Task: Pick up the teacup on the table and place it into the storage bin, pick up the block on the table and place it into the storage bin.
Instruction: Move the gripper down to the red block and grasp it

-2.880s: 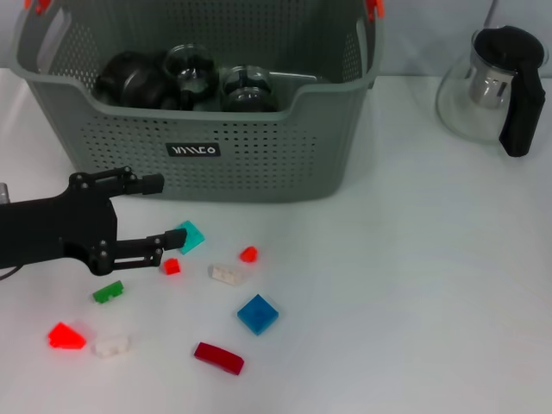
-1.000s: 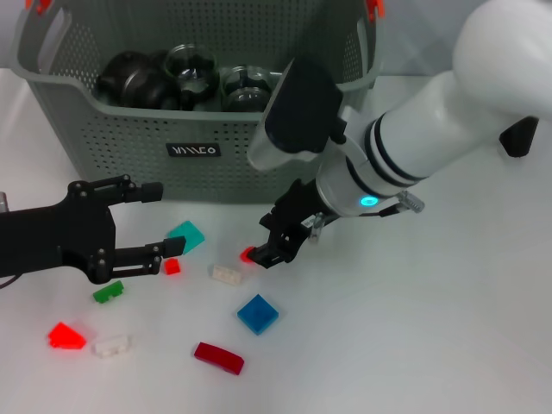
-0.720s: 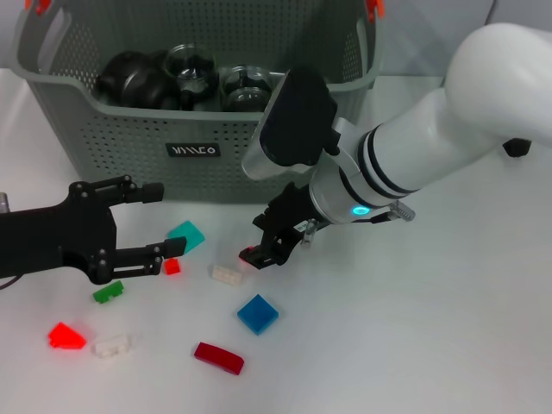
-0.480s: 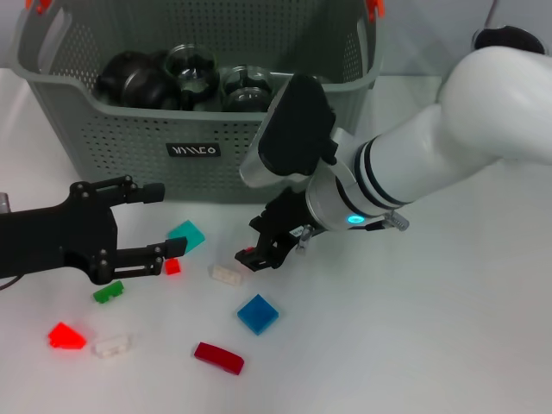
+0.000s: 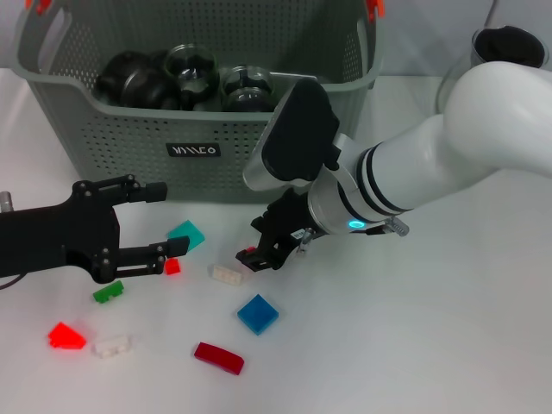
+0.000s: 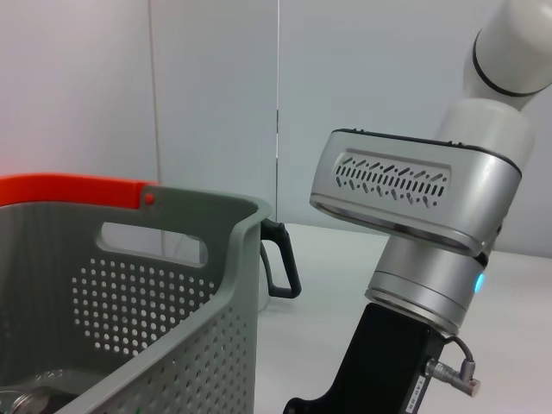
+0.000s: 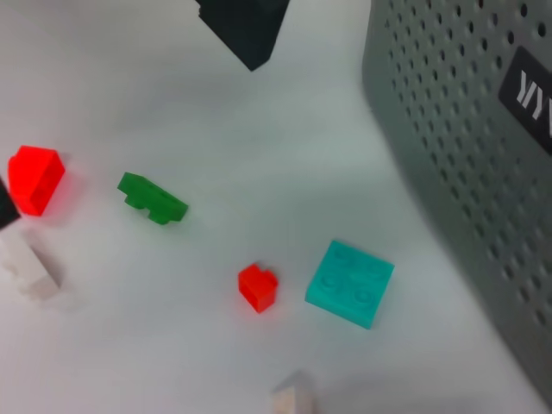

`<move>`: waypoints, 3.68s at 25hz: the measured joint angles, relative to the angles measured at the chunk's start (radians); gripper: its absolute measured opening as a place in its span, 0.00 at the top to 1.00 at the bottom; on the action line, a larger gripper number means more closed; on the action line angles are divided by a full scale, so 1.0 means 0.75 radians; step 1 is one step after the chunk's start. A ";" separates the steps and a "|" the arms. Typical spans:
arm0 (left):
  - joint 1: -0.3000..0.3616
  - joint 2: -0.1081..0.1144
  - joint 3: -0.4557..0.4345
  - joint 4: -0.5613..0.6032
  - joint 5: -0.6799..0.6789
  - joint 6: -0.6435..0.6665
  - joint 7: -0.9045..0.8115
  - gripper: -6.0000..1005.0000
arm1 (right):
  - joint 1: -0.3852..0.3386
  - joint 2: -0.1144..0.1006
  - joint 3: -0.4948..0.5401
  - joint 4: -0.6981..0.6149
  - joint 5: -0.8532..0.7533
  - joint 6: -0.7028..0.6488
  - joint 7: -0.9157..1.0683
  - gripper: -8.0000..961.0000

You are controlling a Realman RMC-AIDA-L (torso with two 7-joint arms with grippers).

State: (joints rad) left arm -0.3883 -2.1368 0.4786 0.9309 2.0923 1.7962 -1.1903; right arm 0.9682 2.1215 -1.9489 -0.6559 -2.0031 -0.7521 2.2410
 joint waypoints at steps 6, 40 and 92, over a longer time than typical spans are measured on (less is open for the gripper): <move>0.004 0.000 0.000 0.000 0.000 -0.002 0.002 0.22 | 0.000 0.000 -0.003 0.007 0.000 0.005 -0.002 0.45; 0.002 -0.002 0.004 -0.006 0.000 -0.010 0.014 0.22 | -0.007 0.004 -0.087 0.064 0.141 0.081 -0.086 0.54; -0.007 0.002 -0.004 -0.032 -0.004 -0.014 0.033 0.22 | -0.004 0.004 -0.119 0.090 0.211 0.108 -0.086 0.69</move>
State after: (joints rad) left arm -0.3932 -2.1353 0.4755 0.9066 2.0896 1.7855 -1.1657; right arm 0.9649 2.1245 -2.0381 -0.5888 -1.8451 -0.6707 2.1767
